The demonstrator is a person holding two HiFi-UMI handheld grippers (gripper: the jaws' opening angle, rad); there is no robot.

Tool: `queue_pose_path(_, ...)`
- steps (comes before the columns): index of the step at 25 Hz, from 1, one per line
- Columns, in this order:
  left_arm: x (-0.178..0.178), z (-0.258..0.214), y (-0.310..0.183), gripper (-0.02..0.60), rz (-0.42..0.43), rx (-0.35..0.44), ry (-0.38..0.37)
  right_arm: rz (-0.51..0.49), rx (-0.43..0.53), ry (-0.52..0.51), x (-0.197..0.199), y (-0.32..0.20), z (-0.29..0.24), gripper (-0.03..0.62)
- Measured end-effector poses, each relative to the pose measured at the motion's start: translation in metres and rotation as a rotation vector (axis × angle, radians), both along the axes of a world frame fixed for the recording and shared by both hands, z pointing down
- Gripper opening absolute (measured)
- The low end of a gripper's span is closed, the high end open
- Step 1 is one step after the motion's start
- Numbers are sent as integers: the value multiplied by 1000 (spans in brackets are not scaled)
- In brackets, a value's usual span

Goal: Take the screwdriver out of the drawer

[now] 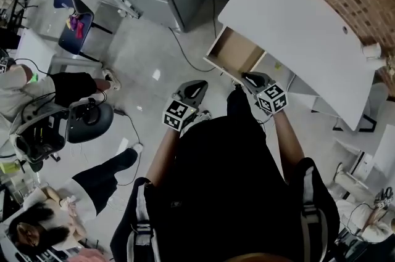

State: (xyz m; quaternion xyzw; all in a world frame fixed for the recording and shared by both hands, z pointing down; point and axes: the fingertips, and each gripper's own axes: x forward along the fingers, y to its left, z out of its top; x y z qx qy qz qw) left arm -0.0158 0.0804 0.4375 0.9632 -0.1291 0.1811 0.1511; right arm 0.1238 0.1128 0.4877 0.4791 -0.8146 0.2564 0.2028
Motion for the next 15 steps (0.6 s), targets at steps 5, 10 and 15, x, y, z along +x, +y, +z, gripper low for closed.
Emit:
queue_pose_path(5,-4,-1,6,21,42,14,5,59,52,2,-14,17,-14,123)
queue_pose_path(10,-3,-1,14,21,66,18,10,96,59,34,-19,37,-10,123)
queue_pose_path(15,-3,0,21,21,73,11,10,108,89,45,-22,44,-23,123)
